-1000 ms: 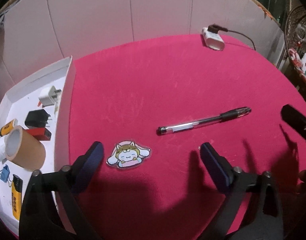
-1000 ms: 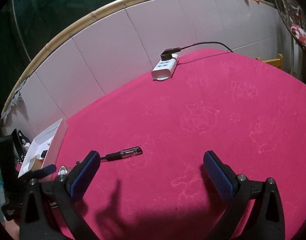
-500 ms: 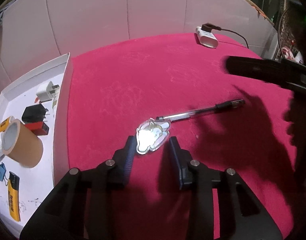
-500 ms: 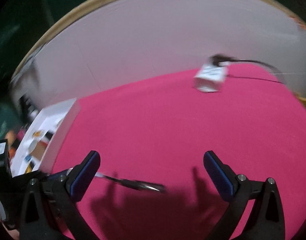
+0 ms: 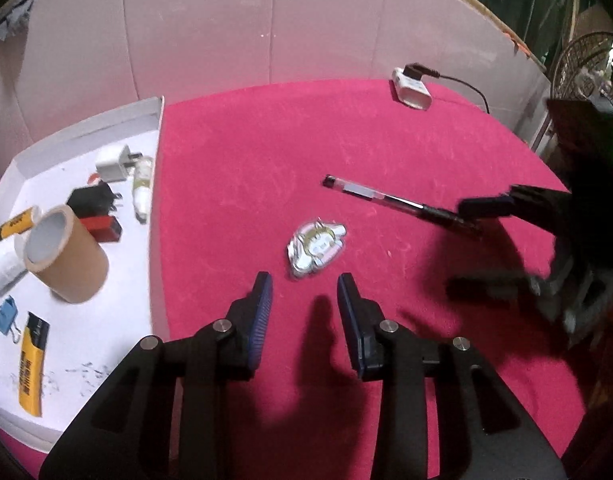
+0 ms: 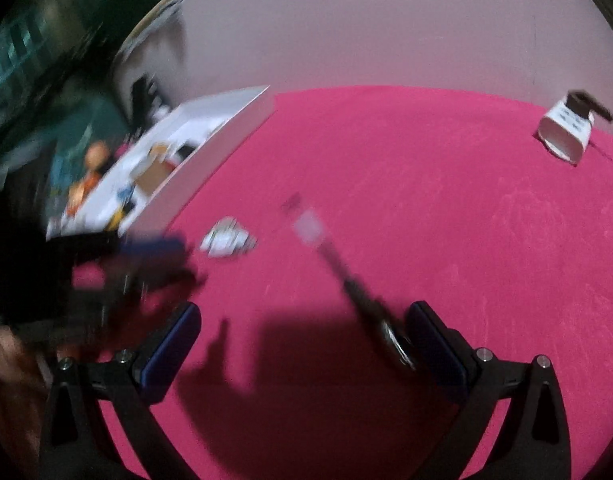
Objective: Organize rigid objects
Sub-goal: 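Grasp the black pen with right tool while left tool holds the sticker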
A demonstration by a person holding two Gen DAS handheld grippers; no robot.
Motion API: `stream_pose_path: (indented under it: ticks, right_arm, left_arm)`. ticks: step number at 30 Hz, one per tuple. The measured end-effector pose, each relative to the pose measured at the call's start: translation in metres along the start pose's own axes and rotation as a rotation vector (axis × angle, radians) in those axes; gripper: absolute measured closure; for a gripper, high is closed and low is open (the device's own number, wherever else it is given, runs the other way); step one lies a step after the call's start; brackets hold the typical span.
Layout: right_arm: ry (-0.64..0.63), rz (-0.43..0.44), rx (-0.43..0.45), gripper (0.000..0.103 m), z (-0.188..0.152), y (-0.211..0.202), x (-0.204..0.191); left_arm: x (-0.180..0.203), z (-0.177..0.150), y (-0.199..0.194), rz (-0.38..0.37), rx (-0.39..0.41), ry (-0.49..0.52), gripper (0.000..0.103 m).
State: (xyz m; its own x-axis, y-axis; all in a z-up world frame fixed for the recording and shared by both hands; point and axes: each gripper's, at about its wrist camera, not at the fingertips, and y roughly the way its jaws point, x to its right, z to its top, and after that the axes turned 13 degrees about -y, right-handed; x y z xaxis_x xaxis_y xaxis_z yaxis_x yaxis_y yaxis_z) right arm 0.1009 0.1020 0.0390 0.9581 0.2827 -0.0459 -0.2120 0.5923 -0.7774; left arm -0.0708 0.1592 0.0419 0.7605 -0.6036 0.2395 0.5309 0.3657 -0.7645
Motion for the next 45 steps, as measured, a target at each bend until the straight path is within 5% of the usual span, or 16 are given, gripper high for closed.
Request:
stream_pose_path:
  ticks: [5, 8, 13, 24, 27, 33, 36, 40, 45]
  right_arm:
    - [-0.059, -0.187, -0.020, 0.003, 0.016, 0.004, -0.002]
    - [-0.044, -0.186, -0.054, 0.011, 0.024, 0.025, 0.008]
    - [-0.071, -0.171, -0.087, 0.001, 0.023, 0.040, 0.010]
    - [-0.057, -0.212, -0.097, 0.001, 0.019, 0.035, 0.019]
    - [-0.056, -0.215, -0.092, 0.004, 0.017, 0.033, 0.019]
    - [-0.039, -0.215, -0.082, 0.006, 0.010, 0.025, 0.025]
    - [-0.032, -0.209, -0.078, 0.006, 0.008, 0.023, 0.025]
    - [-0.042, -0.219, -0.079, 0.011, 0.010, 0.024, 0.022]
    - [-0.072, -0.205, -0.070, 0.037, 0.013, 0.021, 0.018]
  left_arm:
    - [-0.001, 0.001, 0.003, 0.007, -0.016, -0.006, 0.070]
    - [0.002, 0.003, 0.011, 0.017, -0.036, 0.007, 0.067]
    - [0.022, 0.008, 0.031, 0.005, -0.087, 0.116, 0.022]
    - [0.023, 0.025, 0.049, 0.003, -0.116, 0.173, 0.017]
    - [0.024, 0.027, 0.052, -0.002, -0.117, 0.191, 0.019]
    - [0.020, 0.032, 0.049, -0.020, -0.114, 0.224, 0.060]
    - [0.024, 0.028, 0.046, -0.032, -0.109, 0.260, 0.070]
    - [0.029, 0.018, 0.039, -0.009, -0.069, 0.296, 0.071]
    - [0.020, 0.011, 0.028, -0.027, -0.053, 0.206, 0.071]
